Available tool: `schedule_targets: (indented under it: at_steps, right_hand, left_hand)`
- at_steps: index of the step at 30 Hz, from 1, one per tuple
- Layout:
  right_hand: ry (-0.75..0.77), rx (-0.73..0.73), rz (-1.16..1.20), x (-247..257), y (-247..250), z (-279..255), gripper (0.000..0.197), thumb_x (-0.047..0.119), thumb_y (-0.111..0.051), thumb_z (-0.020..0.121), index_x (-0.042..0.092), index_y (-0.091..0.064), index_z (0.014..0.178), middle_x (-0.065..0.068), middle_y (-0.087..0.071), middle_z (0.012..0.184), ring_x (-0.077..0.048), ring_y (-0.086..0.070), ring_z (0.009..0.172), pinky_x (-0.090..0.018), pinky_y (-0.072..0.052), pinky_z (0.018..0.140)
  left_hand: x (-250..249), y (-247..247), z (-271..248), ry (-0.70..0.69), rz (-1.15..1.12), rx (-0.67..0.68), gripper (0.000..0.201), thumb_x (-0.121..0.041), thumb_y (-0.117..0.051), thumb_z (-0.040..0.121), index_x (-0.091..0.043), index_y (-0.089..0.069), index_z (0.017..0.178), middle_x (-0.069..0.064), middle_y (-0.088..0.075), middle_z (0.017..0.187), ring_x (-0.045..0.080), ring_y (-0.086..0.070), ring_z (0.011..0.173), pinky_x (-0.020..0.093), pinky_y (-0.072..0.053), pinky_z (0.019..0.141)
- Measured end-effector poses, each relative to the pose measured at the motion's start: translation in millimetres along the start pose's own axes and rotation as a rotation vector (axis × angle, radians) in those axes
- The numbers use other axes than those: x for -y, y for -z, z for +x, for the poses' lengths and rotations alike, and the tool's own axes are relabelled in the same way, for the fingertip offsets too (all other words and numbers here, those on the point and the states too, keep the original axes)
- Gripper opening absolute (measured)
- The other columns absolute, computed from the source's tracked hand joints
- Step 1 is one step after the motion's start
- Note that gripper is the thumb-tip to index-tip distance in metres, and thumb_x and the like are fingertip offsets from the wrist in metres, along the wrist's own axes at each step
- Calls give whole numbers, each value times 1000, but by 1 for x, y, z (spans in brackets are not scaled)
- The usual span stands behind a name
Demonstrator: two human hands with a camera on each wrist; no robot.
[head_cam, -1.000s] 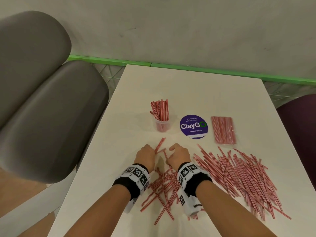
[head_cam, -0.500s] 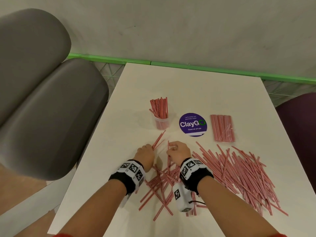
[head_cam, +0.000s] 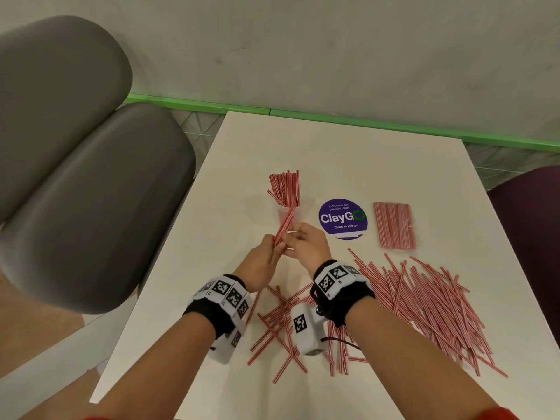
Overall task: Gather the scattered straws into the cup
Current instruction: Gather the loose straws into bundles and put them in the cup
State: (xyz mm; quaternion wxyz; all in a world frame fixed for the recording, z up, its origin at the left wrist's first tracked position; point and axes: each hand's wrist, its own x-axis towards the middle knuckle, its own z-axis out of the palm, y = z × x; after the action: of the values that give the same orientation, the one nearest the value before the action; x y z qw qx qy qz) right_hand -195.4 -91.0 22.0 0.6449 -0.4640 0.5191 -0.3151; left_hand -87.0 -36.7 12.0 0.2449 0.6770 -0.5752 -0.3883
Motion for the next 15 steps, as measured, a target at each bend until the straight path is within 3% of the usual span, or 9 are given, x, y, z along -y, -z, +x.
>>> schedule_targets:
  at_steps: [2,5,7,9,12,15]
  right_hand:
    - [-18,8,1,1,0,-3,13,-4,-56,89,4,-56,99,-8,-58,72,-14,-61,69,-19,-57,62]
    - [-84,63,-77,-5,3,-6,8,6,-62,87,5,-62,95,-11,-62,76,-17,-63,68,-27,-59,69]
    - [-57,51,-429,-10,12,-9,14,21,-66,85,10,-67,92,-7,-65,81,-21,-65,76,-35,-57,80]
    - [-23,17,-874,-14,29,-14,27,35,-66,83,11,-69,96,-4,-68,93,-24,-66,91,-33,-53,85]
    - [-139,9,-1188,-24,55,-22,43,46,-66,78,8,-65,96,-7,-67,100,-25,-64,95,-30,-51,78]
    - [-218,49,-1275,-34,63,-31,43,51,-70,71,11,-55,76,-7,-59,86,-24,-61,82,-27,-44,64]
  left_hand:
    - [2,1,-3,5,16,20,24,-31,-29,101,-9,-36,95,0,-48,69,16,-44,58,27,-36,56]
    - [9,2,-12,54,85,36,21,-25,-30,101,-8,-43,101,4,-54,81,21,-51,71,28,-38,65]
    - [20,2,-19,150,135,29,22,-17,-31,100,-6,-47,110,7,-57,91,22,-54,76,27,-39,69]
    - [35,2,-28,262,176,16,24,-10,-32,98,-5,-47,116,12,-62,104,27,-60,89,28,-44,74]
    - [47,-3,-40,367,219,-11,29,-1,-36,93,-3,-46,121,14,-57,123,27,-56,110,27,-43,87]
    - [44,-14,-47,342,259,-18,37,2,-38,91,-1,-43,127,16,-52,128,27,-50,118,27,-40,95]
